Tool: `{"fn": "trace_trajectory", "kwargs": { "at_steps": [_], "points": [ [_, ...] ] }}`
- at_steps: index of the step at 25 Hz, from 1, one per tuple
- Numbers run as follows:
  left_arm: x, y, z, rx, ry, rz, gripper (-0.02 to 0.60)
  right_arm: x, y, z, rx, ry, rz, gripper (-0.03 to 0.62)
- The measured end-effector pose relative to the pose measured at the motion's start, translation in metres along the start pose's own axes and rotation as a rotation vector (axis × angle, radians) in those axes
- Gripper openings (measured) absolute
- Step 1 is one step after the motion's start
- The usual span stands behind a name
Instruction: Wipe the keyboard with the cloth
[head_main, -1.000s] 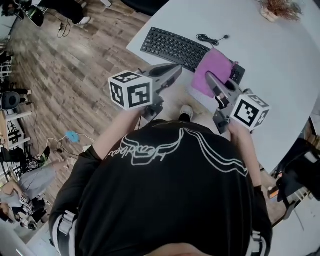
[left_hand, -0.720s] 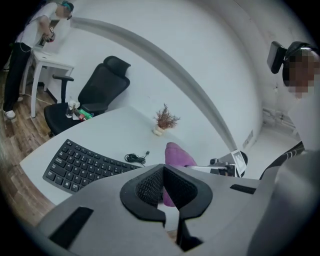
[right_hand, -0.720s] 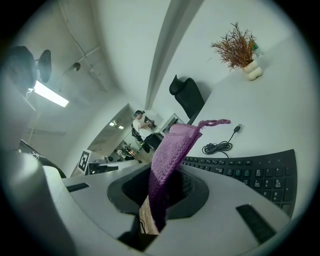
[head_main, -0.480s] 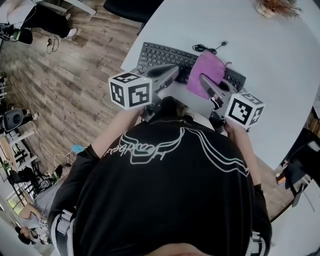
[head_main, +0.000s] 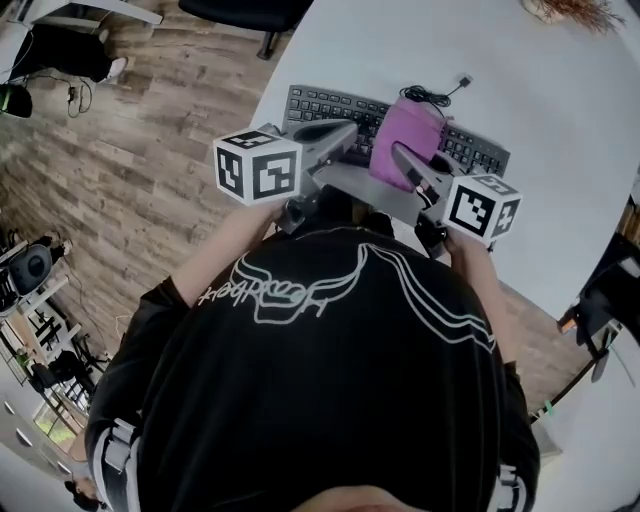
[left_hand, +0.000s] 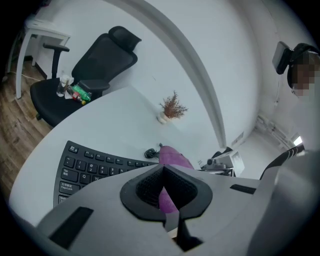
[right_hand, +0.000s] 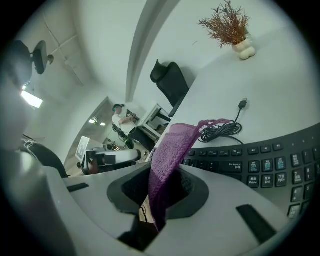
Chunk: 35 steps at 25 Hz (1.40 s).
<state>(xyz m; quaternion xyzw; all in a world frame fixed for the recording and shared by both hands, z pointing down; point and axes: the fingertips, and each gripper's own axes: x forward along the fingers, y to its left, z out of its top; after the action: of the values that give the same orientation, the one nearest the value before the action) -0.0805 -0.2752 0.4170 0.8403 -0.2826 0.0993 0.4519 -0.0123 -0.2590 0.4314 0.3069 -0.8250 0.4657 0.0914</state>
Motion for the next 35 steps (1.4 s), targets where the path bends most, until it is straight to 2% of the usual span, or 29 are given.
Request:
{"fn": "trace_trajectory", "kwargs": {
  "at_steps": [3, 6, 11, 19, 23, 28, 31, 35],
  "points": [
    [-0.003, -0.005, -0.001, -0.026, 0.025, -0.018, 0.005, 0.001, 0.002, -0.001, 0.000, 0.032, -0.032, 0.060],
    [0.000, 0.012, -0.012, -0.031, 0.043, -0.029, 0.005, 0.017, -0.012, -0.015, 0.003, 0.051, -0.051, 0.060],
    [-0.007, 0.043, -0.006, -0.040, 0.039, -0.048, 0.006, 0.053, -0.023, -0.019, 0.012, 0.087, -0.080, 0.060],
    [0.001, 0.044, -0.008, -0.021, 0.055, -0.060, 0.005, 0.057, -0.039, -0.020, -0.012, 0.148, -0.171, 0.060],
    [0.002, 0.050, -0.011, -0.025, 0.060, -0.058, 0.005, 0.063, -0.044, -0.023, -0.007, 0.165, -0.183, 0.060],
    [0.017, 0.026, -0.013, -0.008, 0.059, -0.046, 0.005, 0.036, -0.051, -0.021, 0.022, 0.161, -0.165, 0.060],
    [0.012, 0.036, -0.013, -0.009, 0.051, -0.033, 0.006, 0.042, -0.052, -0.026, 0.035, 0.175, -0.164, 0.060],
    [0.018, 0.025, -0.016, -0.017, 0.046, -0.031, 0.005, 0.027, -0.058, -0.022, 0.014, 0.171, -0.168, 0.060]
  ]
}}
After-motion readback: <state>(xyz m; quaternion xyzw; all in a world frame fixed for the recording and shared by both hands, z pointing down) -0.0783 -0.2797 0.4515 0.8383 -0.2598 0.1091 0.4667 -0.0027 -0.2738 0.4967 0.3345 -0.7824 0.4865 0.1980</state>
